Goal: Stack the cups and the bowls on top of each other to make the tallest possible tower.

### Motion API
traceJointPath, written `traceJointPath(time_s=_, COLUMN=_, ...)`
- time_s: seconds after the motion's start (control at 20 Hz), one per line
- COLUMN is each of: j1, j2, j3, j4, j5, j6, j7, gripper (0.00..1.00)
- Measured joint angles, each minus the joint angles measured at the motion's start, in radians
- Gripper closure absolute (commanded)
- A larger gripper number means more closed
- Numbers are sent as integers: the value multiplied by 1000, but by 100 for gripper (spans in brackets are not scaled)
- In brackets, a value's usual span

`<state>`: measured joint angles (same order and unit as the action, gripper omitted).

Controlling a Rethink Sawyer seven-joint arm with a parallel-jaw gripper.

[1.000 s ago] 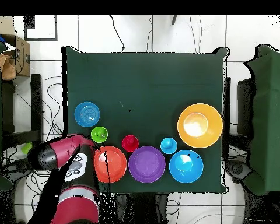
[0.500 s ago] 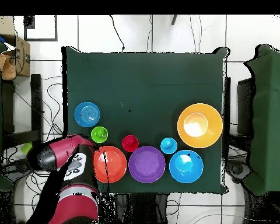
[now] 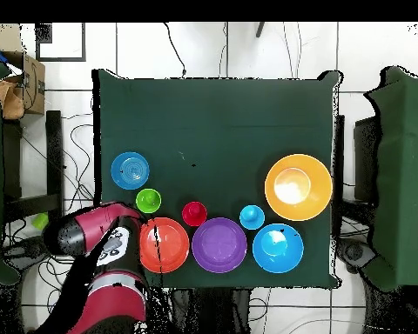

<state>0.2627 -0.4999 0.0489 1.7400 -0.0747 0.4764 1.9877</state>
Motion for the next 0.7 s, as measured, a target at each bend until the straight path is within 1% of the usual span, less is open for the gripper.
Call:
traceJointPath(time_s=0.45, j1=43, j2=28, j3=-24, j4=-2, j5=0, j6=-9, j7=0, gripper=0)
traceJointPath(time_s=0.7, j1=60, j2=25, j3=-39, j4=-2, j5=0, j6=-9, j7=0, gripper=0)
